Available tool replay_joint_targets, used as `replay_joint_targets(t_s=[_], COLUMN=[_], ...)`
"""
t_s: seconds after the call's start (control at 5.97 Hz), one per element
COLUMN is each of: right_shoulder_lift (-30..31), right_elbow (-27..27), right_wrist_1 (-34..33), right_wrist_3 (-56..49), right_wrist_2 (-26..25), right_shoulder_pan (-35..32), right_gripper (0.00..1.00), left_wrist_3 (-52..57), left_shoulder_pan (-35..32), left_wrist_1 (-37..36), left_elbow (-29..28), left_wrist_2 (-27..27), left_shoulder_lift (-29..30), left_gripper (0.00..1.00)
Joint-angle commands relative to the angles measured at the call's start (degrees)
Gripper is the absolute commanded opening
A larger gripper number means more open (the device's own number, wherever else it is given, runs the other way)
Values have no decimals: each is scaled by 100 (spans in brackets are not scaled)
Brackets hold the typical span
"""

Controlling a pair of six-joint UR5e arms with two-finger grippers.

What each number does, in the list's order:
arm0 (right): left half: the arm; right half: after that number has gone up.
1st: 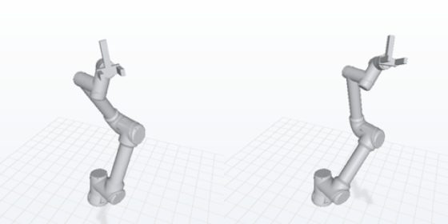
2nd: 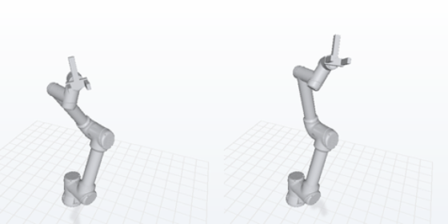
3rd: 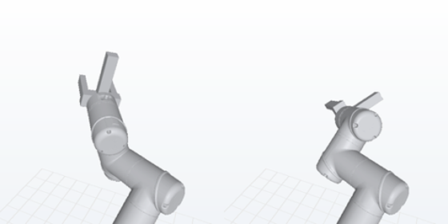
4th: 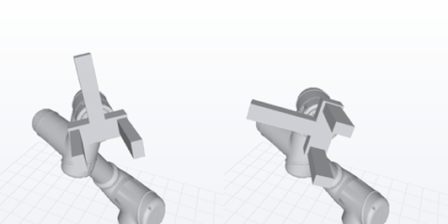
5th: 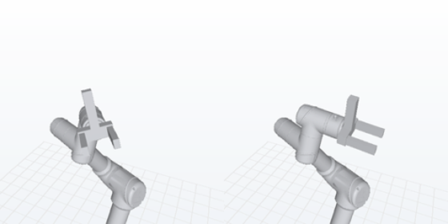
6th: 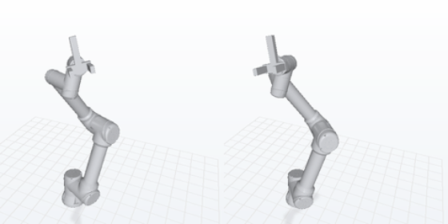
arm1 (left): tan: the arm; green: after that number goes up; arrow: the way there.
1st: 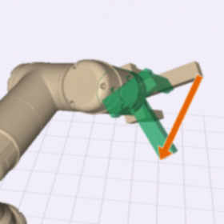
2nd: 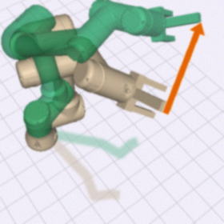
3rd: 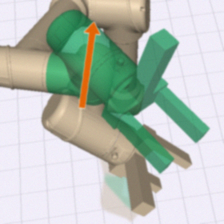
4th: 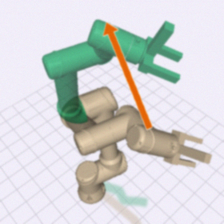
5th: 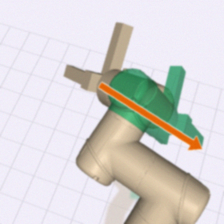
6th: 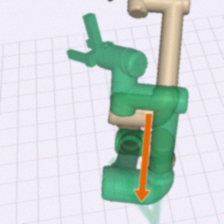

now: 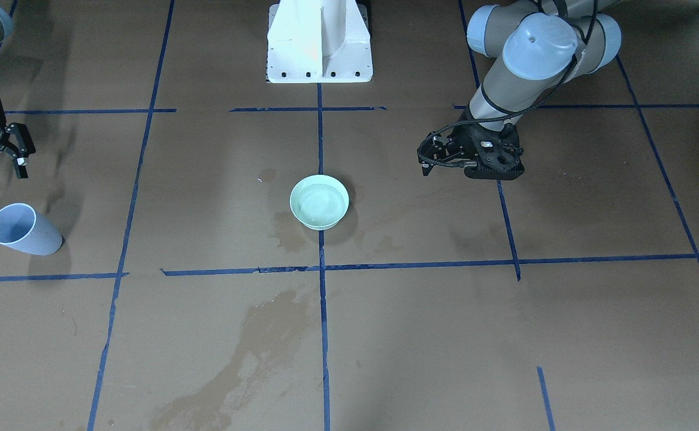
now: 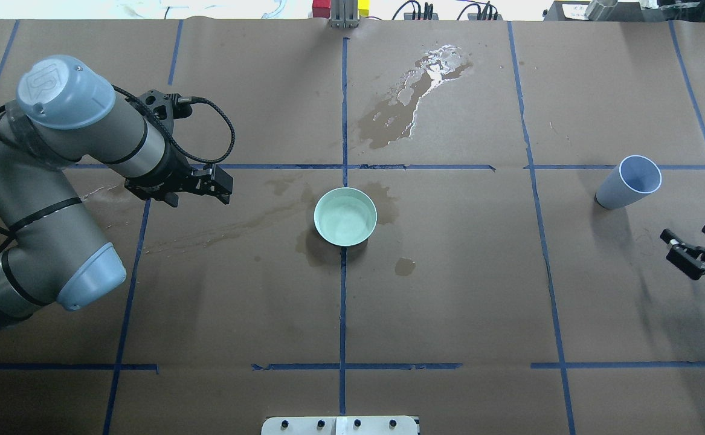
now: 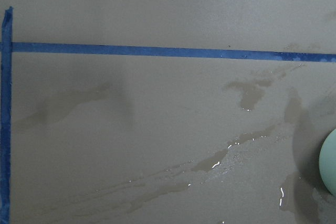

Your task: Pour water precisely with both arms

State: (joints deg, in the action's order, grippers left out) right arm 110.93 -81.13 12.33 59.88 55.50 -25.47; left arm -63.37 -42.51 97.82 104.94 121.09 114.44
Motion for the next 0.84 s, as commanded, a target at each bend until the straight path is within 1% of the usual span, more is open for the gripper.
replay_joint_targets(t_s=[0.0,0.17,0.33,0.5,0.67], right_shoulder_lift=[-71,-184,-542,-737,-852], right_elbow=[62,45,53,53,27], right_wrist_1=[-90,-508,-1156,-1850,-2701], right_wrist_3=[-606,-826,-1481,-2419,-3011], right_wrist_2=[2164,3446,5008,5972,6643], right_shoulder_pan=[-1715,-2769,-4015,-4880,-5532], right_gripper=[100,100,100,100,100], left_wrist_3=[-184,-298,-464,-640,-886], left_shoulder_pan=[50,120,268,418,558], left_wrist_1=[-8,-9,-9,-9,-9], left_elbow=[-18,-18,-87,-114,-123], left_wrist_2=[-15,-41,-250,-357,-532], left_shoulder_lift=[87,148,288,394,543], left_gripper=[100,100,100,100,100])
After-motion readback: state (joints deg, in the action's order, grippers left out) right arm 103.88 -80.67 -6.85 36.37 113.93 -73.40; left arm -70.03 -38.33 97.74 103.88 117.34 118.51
